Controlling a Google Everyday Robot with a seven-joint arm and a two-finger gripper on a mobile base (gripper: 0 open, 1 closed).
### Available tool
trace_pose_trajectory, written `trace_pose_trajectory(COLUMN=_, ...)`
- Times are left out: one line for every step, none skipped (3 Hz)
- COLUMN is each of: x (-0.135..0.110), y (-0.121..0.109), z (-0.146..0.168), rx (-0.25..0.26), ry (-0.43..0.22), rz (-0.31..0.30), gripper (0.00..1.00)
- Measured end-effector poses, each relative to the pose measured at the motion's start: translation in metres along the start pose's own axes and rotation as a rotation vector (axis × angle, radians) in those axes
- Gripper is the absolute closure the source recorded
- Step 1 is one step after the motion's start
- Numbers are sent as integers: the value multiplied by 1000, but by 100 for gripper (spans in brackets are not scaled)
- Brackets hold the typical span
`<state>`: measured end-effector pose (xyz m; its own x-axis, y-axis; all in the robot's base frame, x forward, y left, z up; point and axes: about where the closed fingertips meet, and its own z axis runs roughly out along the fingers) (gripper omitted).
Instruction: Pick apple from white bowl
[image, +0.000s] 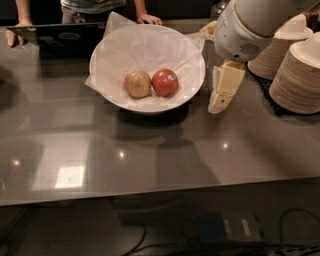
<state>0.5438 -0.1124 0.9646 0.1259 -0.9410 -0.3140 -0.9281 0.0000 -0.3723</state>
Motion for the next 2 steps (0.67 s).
trace_pose_trajectory(x=-17, y=-19, z=17, rx=6, ry=-66, rz=-25, gripper=0)
trace_pose_trajectory(x=-30, y=-35, z=31, rx=12, ry=-137, rz=-50, gripper=0)
